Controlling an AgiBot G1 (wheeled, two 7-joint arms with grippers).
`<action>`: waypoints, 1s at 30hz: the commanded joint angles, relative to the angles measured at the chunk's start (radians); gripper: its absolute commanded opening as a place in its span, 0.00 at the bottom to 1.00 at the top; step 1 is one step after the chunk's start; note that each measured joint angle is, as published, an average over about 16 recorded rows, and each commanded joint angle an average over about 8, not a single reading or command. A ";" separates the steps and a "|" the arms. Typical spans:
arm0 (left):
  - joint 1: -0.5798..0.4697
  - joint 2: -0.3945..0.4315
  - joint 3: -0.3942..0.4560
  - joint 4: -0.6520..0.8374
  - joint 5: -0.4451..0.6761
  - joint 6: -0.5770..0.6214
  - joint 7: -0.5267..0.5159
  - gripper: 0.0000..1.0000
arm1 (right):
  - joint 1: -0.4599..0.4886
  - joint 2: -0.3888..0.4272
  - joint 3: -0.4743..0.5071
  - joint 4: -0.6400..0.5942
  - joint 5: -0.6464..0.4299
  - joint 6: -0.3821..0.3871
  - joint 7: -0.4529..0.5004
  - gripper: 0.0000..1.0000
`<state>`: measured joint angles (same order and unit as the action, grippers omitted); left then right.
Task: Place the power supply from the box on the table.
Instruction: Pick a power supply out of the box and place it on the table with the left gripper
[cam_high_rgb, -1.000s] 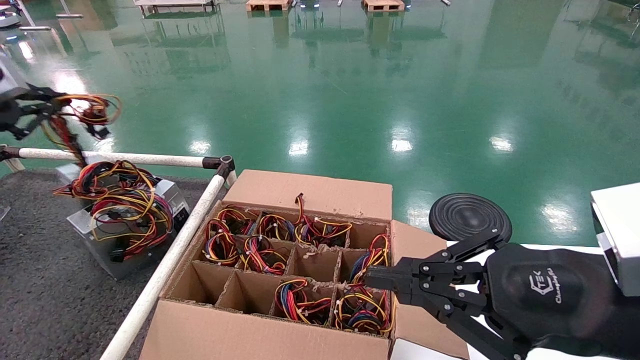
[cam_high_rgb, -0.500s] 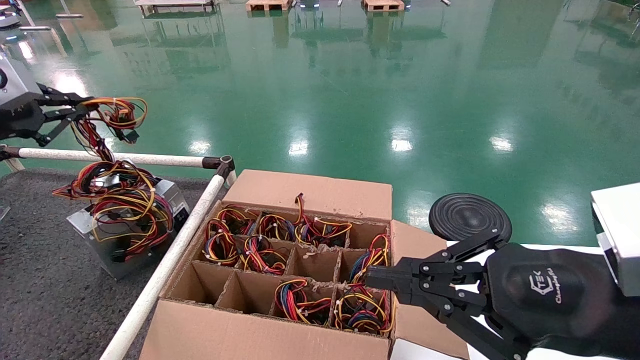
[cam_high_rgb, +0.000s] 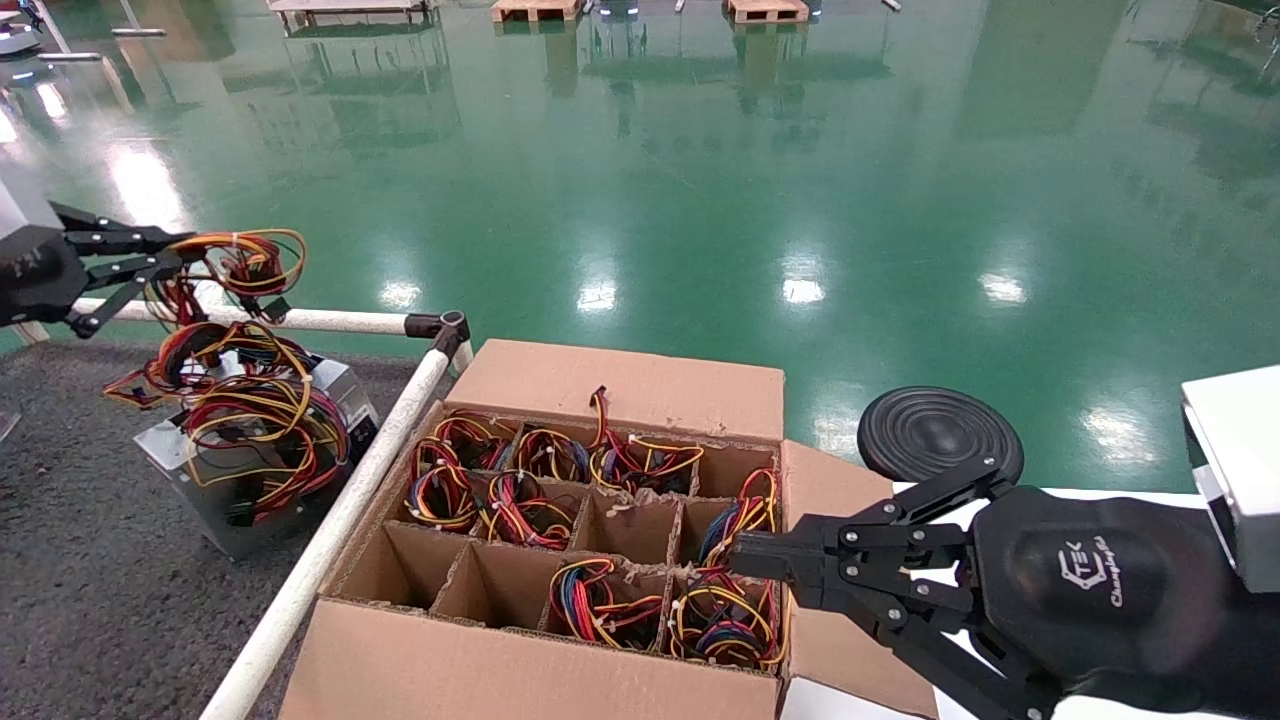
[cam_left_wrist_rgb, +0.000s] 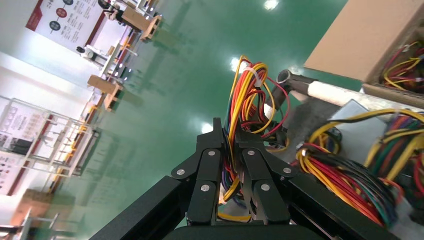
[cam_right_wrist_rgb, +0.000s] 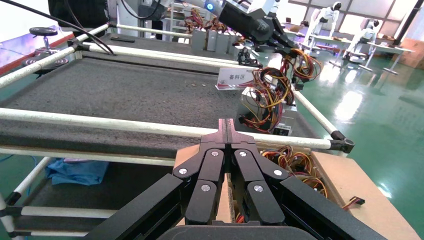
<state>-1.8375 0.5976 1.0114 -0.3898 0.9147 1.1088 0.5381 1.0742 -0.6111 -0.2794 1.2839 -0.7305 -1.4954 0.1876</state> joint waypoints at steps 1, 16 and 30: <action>0.010 -0.013 0.004 -0.009 -0.016 0.007 -0.005 0.00 | 0.000 0.000 0.000 0.000 0.000 0.000 0.000 0.00; 0.084 -0.132 -0.014 0.036 -0.068 0.030 -0.025 0.00 | 0.000 0.000 0.000 0.000 0.000 0.000 0.000 0.00; 0.141 -0.170 -0.028 0.052 -0.104 0.050 -0.030 1.00 | 0.000 0.000 0.000 0.000 0.000 0.000 0.000 0.00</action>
<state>-1.6987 0.4286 0.9836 -0.3385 0.8120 1.1587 0.5091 1.0742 -0.6111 -0.2794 1.2839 -0.7305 -1.4954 0.1876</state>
